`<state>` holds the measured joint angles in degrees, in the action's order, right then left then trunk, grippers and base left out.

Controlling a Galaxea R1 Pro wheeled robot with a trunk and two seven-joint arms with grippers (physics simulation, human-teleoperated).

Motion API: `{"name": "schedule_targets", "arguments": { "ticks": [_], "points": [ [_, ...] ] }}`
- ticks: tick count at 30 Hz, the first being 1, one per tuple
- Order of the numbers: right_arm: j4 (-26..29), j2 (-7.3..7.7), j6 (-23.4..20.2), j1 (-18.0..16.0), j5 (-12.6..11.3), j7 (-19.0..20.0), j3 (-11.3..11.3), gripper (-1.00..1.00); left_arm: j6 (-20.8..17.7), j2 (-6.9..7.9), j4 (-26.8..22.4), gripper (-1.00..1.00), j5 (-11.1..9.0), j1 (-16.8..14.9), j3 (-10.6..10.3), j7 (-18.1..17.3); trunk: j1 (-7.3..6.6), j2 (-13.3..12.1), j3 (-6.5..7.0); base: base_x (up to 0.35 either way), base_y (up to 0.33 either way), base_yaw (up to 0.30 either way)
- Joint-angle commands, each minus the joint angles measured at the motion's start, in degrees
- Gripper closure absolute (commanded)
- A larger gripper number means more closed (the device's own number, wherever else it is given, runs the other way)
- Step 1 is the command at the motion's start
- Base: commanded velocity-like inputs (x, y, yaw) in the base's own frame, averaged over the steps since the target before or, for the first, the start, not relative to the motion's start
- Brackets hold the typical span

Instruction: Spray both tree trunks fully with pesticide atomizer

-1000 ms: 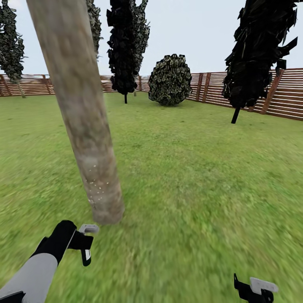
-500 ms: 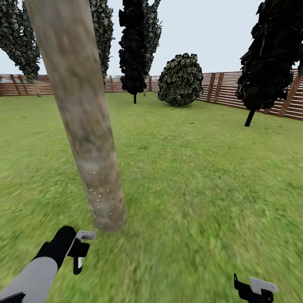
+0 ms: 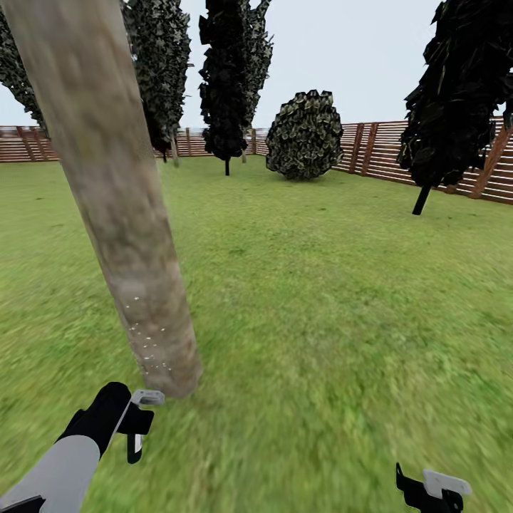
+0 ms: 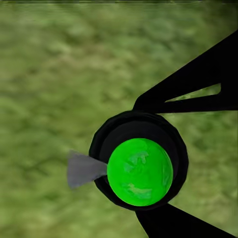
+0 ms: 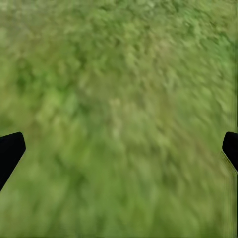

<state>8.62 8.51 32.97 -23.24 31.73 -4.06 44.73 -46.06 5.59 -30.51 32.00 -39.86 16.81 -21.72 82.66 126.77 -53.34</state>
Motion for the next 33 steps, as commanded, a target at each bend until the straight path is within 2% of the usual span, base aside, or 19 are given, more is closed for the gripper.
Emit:
{"name": "schedule_targets", "arguments": {
  "ticks": [1, 6, 13, 17, 33],
  "points": [
    [-0.1, 0.01, 0.2, -0.1, 0.6, -0.4, 0.2, -1.00, -0.2, -0.05, -0.1, 1.00, 0.6, 0.0, 0.3, -0.5, 0.01, 0.0, -0.05, 0.157, -0.261, 0.000],
    [-0.2, 0.01, 0.2, 0.0, 0.6, -0.4, 0.2, -1.00, -0.1, -0.05, -0.1, 1.00, 0.6, 0.0, 0.3, -0.6, 0.01, 0.0, -0.05, 0.157, -0.261, 0.069],
    [-0.1, -1.08, 0.2, -0.1, 0.7, -0.4, 0.2, -1.00, -0.1, -0.05, -0.1, 1.00, 0.6, 0.0, 0.3, -0.6, 0.01, 0.0, -0.05, 0.157, -0.261, 0.263],
    [-0.1, -1.20, 0.2, 0.0, 0.7, -0.4, 0.2, -1.00, -0.1, -0.05, -0.2, 1.00, 0.6, 0.0, 0.3, -0.5, 0.01, 0.0, -0.05, 0.157, -0.261, 0.274],
    [0.0, -1.22, 0.2, 0.0, 0.7, -0.4, 0.2, -1.00, -0.2, -0.05, -0.2, 1.00, 0.6, 0.0, 0.3, -0.5, 0.01, 0.0, -0.05, 0.028, -0.270, 0.018]
  ]
}}
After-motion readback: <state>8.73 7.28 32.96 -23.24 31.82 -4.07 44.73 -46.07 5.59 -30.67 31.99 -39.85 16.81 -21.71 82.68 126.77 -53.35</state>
